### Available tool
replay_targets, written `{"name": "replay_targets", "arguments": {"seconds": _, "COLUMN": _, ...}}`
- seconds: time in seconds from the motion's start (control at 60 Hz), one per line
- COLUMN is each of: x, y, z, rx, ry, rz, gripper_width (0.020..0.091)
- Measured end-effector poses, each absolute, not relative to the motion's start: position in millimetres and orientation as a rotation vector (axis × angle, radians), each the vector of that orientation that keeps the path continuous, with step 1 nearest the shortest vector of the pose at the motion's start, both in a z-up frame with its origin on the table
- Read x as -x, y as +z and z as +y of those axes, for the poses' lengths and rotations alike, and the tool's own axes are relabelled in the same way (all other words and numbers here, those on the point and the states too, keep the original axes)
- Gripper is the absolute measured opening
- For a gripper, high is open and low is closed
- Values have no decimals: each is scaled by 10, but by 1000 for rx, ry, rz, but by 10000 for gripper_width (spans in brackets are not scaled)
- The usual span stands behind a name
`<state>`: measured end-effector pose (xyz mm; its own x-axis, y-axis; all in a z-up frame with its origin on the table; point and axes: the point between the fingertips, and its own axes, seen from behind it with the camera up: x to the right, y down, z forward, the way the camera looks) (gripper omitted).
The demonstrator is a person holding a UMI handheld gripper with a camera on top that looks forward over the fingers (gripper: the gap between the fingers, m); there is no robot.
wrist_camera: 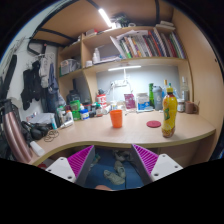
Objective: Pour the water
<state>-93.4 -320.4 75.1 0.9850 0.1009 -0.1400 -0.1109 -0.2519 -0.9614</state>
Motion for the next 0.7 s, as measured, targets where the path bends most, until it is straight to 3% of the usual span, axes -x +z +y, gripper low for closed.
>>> {"name": "replay_targets", "arguments": {"seconds": 0.333, "x": 727, "y": 846, "z": -2974, "rx": 1748, "ry": 150, "rz": -12, "gripper_width": 803}}
{"name": "replay_targets", "arguments": {"seconds": 0.7, "x": -958, "y": 784, "z": -2281, "rx": 1681, "ry": -132, "rz": 111, "gripper_width": 804}}
